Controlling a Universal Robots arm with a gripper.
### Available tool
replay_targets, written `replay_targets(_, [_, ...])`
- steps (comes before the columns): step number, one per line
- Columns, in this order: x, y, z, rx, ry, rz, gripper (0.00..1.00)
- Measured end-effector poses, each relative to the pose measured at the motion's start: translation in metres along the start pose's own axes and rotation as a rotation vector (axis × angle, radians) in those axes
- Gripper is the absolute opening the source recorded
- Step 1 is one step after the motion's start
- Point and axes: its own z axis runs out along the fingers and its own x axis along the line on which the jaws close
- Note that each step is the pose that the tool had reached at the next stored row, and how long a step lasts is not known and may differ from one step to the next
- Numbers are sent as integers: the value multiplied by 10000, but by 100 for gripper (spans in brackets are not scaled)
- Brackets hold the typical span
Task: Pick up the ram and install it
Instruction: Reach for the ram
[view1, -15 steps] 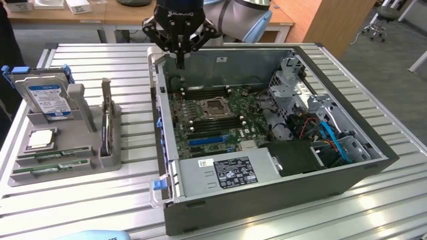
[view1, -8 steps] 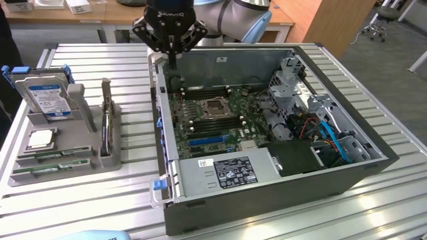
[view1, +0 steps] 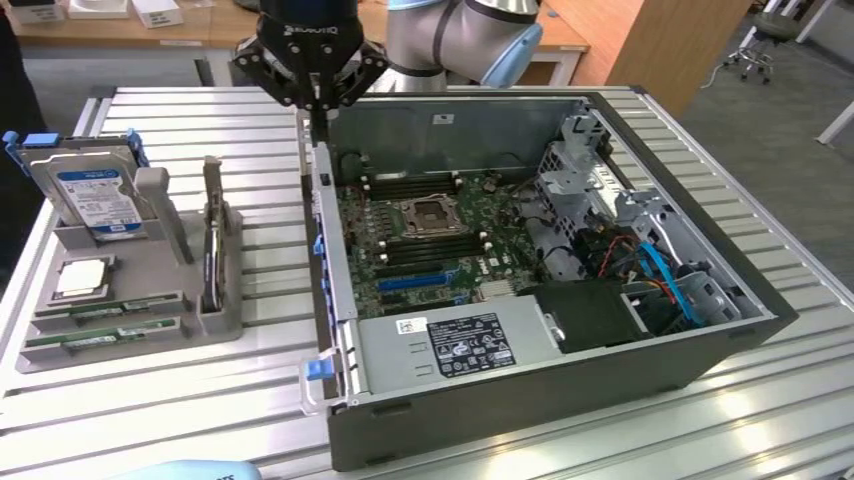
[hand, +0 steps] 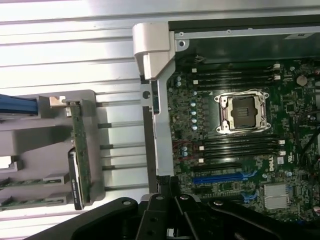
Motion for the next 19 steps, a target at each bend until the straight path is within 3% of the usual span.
replay_targets(19, [630, -23, 37, 1, -52, 178, 10])
